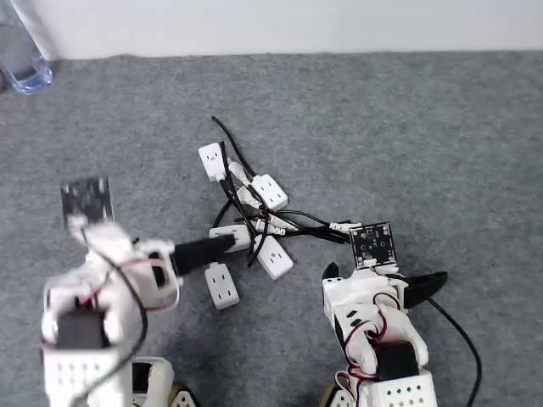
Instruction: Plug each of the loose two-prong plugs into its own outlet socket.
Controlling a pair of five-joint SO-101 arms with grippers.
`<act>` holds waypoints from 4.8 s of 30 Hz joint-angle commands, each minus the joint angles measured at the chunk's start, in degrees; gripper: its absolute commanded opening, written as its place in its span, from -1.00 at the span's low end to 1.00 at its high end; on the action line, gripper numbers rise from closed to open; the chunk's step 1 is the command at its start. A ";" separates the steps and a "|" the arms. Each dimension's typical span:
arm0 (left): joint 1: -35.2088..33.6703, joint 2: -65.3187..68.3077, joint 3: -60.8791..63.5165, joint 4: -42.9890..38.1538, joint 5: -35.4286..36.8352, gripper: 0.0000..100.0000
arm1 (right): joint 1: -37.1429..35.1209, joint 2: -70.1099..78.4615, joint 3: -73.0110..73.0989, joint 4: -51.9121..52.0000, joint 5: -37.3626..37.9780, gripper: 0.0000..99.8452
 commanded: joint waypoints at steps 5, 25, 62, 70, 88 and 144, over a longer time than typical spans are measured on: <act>0.09 47.21 -27.30 16.44 0.97 0.18 | 0.04 0.31 0.88 -0.13 0.70 0.41; 17.85 77.89 -30.90 19.16 0.97 0.18 | 0.13 0.31 0.88 -0.13 0.79 0.41; 12.84 84.84 -36.00 13.36 11.69 -0.29 | 0.22 0.40 0.88 -0.04 0.88 0.41; 12.57 84.84 -35.82 11.08 10.81 -0.98 | 0.22 0.40 0.88 -0.04 0.88 0.41; -8.35 72.44 -42.86 18.37 -0.79 -0.98 | 0.22 0.40 0.88 -0.04 0.88 0.41; -41.14 64.62 -37.32 -7.47 -35.34 0.13 | 0.13 0.40 0.88 1.19 3.25 0.41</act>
